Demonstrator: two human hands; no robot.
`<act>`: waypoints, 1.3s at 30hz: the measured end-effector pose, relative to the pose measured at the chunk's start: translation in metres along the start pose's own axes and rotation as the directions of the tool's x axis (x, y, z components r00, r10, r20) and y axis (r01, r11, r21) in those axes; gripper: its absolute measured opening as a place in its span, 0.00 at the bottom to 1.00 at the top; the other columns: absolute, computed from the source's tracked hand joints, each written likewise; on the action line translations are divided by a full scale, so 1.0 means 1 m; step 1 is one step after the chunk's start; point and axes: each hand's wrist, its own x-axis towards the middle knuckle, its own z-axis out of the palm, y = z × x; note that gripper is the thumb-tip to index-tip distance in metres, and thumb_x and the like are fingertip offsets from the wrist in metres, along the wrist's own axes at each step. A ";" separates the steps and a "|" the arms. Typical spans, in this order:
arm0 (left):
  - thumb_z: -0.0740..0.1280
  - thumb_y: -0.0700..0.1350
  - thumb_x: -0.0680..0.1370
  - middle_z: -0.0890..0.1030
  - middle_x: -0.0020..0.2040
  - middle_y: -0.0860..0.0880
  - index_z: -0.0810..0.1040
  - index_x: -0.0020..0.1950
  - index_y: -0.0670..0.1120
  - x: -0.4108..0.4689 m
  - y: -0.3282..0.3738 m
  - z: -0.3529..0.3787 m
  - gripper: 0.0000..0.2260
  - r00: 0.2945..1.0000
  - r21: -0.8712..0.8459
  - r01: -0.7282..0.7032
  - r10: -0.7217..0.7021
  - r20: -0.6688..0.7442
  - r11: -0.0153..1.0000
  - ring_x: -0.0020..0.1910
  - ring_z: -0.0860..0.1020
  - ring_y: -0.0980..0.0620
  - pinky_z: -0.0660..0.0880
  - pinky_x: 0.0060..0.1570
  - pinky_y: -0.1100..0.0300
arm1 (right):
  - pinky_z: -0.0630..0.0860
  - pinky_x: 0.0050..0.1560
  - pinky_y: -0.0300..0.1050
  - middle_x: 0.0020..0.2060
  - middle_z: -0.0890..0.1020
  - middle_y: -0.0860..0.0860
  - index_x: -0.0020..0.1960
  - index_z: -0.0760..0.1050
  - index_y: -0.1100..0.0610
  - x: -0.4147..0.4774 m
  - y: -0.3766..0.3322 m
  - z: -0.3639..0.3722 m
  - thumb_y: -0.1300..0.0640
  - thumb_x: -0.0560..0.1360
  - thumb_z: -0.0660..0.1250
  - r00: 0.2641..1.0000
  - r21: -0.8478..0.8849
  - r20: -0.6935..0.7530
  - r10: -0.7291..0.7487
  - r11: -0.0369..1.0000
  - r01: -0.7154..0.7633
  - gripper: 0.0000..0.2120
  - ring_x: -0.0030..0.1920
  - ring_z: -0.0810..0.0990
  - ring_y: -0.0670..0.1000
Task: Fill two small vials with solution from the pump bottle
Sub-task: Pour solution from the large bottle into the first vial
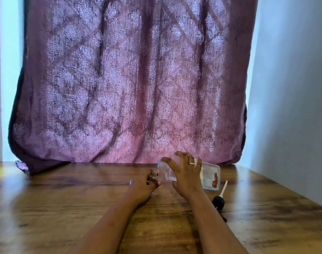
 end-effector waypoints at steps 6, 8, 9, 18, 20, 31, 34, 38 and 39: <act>0.70 0.48 0.74 0.80 0.45 0.56 0.76 0.51 0.54 0.000 -0.003 0.000 0.07 1.000 0.032 0.019 -0.019 -0.007 0.999 0.44 0.77 0.60 0.73 0.42 0.66 | 0.44 0.69 0.68 0.72 0.56 0.50 0.69 0.53 0.33 0.000 -0.003 -0.002 0.60 0.69 0.69 1.000 0.002 -0.006 -0.022 1.000 0.022 0.39 0.73 0.50 0.57; 0.70 0.48 0.74 0.79 0.45 0.57 0.75 0.51 0.55 0.001 -0.003 0.000 0.07 1.000 0.035 0.016 -0.016 0.003 0.999 0.45 0.77 0.60 0.72 0.41 0.68 | 0.45 0.69 0.68 0.71 0.57 0.50 0.69 0.53 0.34 0.000 -0.005 -0.002 0.60 0.69 0.68 1.000 -0.002 -0.011 -0.028 1.000 0.028 0.39 0.73 0.51 0.57; 0.70 0.49 0.74 0.79 0.46 0.57 0.75 0.51 0.55 0.001 -0.003 0.000 0.08 1.000 0.038 0.012 -0.012 0.007 0.999 0.45 0.77 0.60 0.72 0.42 0.67 | 0.45 0.69 0.68 0.71 0.57 0.50 0.69 0.53 0.34 0.000 -0.005 -0.002 0.60 0.69 0.68 0.999 -0.004 -0.013 -0.031 1.000 0.031 0.39 0.73 0.51 0.57; 0.69 0.48 0.75 0.77 0.46 0.61 0.72 0.55 0.58 -0.001 0.000 -0.001 0.11 1.000 0.042 -0.019 0.019 0.019 0.999 0.45 0.76 0.62 0.70 0.37 0.73 | 0.45 0.69 0.67 0.71 0.56 0.50 0.68 0.52 0.33 0.001 -0.005 -0.001 0.60 0.69 0.69 0.999 -0.001 -0.011 -0.032 0.999 0.032 0.40 0.73 0.51 0.57; 0.69 0.47 0.75 0.76 0.46 0.62 0.70 0.55 0.60 -0.002 0.001 -0.001 0.13 0.999 0.053 -0.044 0.043 0.014 0.998 0.44 0.76 0.63 0.69 0.37 0.73 | 0.44 0.69 0.67 0.71 0.56 0.50 0.68 0.52 0.33 0.001 -0.006 -0.001 0.59 0.69 0.69 0.999 0.004 -0.006 -0.031 1.000 0.031 0.40 0.73 0.50 0.57; 0.69 0.46 0.75 0.78 0.45 0.62 0.72 0.55 0.59 -0.002 0.000 0.000 0.13 0.997 0.080 -0.081 0.080 0.022 0.994 0.44 0.77 0.65 0.71 0.41 0.69 | 0.43 0.69 0.68 0.71 0.56 0.50 0.69 0.53 0.33 0.001 -0.007 0.001 0.57 0.69 0.70 0.999 0.005 0.000 -0.043 0.999 0.043 0.39 0.72 0.51 0.57; 0.69 0.43 0.74 0.79 0.44 0.60 0.74 0.55 0.57 -0.002 -0.002 0.000 0.12 0.998 0.068 -0.066 0.067 -0.009 0.995 0.42 0.77 0.67 0.71 0.40 0.71 | 0.43 0.69 0.67 0.71 0.56 0.50 0.68 0.53 0.33 0.002 -0.007 0.001 0.59 0.69 0.70 0.999 0.009 0.000 -0.036 0.999 0.036 0.39 0.73 0.51 0.57; 0.69 0.44 0.74 0.80 0.45 0.59 0.74 0.54 0.57 -0.001 -0.003 0.001 0.12 0.998 0.063 -0.058 0.058 -0.002 0.996 0.44 0.77 0.64 0.72 0.43 0.67 | 0.43 0.69 0.67 0.71 0.56 0.50 0.68 0.53 0.33 0.000 -0.006 0.002 0.61 0.69 0.69 1.000 0.010 0.006 -0.030 1.000 0.030 0.40 0.73 0.50 0.57; 0.69 0.44 0.74 0.80 0.45 0.59 0.73 0.53 0.58 -0.001 -0.003 0.001 0.12 0.998 0.060 -0.059 0.059 0.000 0.996 0.45 0.77 0.64 0.72 0.43 0.67 | 0.43 0.69 0.67 0.71 0.56 0.50 0.68 0.53 0.33 0.000 -0.006 0.002 0.61 0.69 0.69 1.000 0.014 0.007 -0.027 1.000 0.027 0.40 0.73 0.50 0.57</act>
